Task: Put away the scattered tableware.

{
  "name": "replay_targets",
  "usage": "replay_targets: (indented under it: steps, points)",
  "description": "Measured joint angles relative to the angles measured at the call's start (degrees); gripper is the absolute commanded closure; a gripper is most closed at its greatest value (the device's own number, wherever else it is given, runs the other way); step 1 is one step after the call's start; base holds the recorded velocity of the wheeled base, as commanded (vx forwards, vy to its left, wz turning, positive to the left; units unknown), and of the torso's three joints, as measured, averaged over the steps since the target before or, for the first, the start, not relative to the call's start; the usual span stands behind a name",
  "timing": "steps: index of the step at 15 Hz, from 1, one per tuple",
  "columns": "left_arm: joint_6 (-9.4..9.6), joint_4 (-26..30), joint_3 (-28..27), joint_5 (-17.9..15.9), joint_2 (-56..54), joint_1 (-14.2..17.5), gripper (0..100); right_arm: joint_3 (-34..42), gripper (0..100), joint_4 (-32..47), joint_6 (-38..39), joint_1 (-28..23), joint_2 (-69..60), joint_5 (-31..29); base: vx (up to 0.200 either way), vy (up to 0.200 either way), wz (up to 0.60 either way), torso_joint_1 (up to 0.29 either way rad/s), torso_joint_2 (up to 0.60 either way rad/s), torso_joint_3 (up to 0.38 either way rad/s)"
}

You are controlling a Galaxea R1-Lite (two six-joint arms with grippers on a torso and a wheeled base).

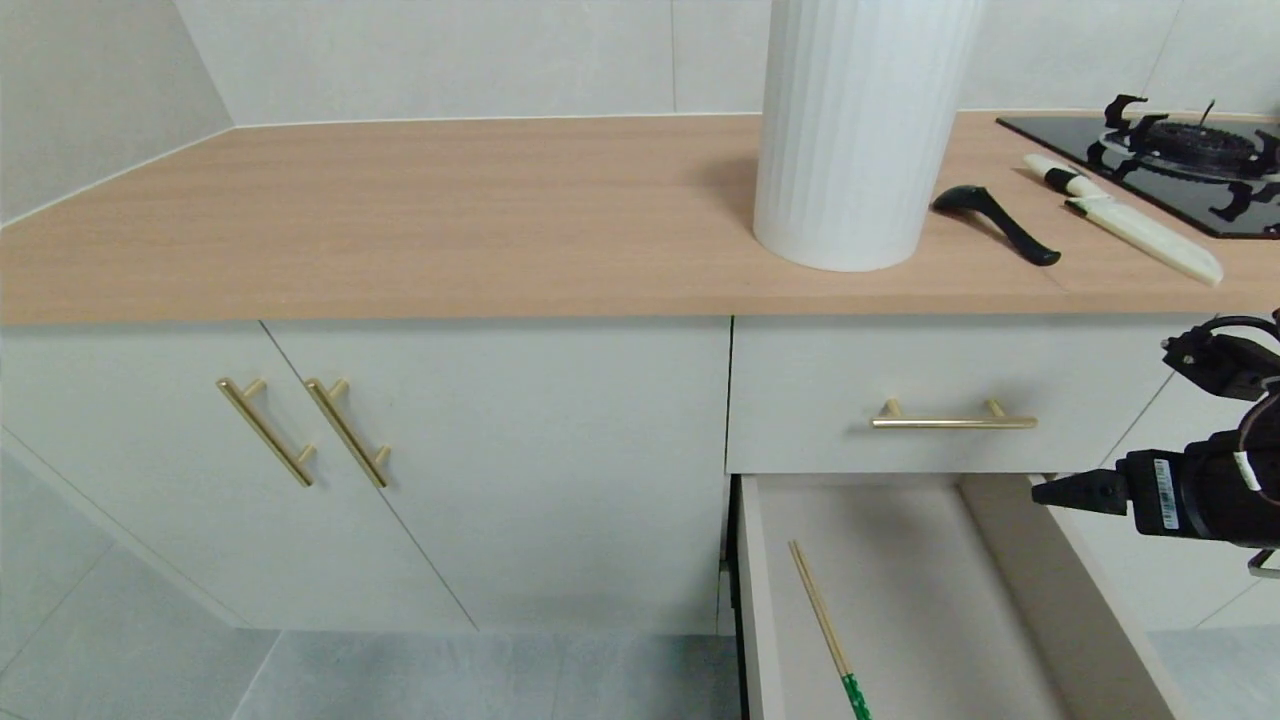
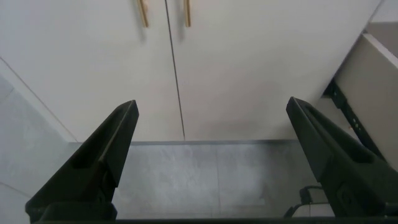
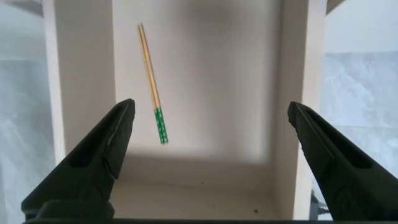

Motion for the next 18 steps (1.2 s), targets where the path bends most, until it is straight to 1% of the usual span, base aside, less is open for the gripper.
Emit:
replay_targets:
  steps: [10,14,16,18]
  points:
    - [0.0,0.02,0.0,0.0,0.0,0.0,0,0.63,0,-0.02,-0.06,0.4,-0.11,0.27,0.0,0.0,0.0,0.184,-0.46,-0.273]
    - [0.0,0.02,0.0,0.0,0.0,0.0,0,1.05,0,-0.76,-3.07,0.46,-0.2,0.02,0.0,0.0,0.0,0.039,-0.08,-0.051]
    - [0.0,0.02,0.0,0.0,0.0,0.0,0,0.21,0,-4.78,-4.6,0.33,-0.22,0.27,0.0,0.0,0.0,0.0,0.0,0.0]
    - [0.0,0.02,0.0,0.0,0.0,0.0,0,-3.01,0,-8.4,-8.73,-0.11,1.27,0.98,0.0,0.0,0.0,0.0,0.0,0.0]
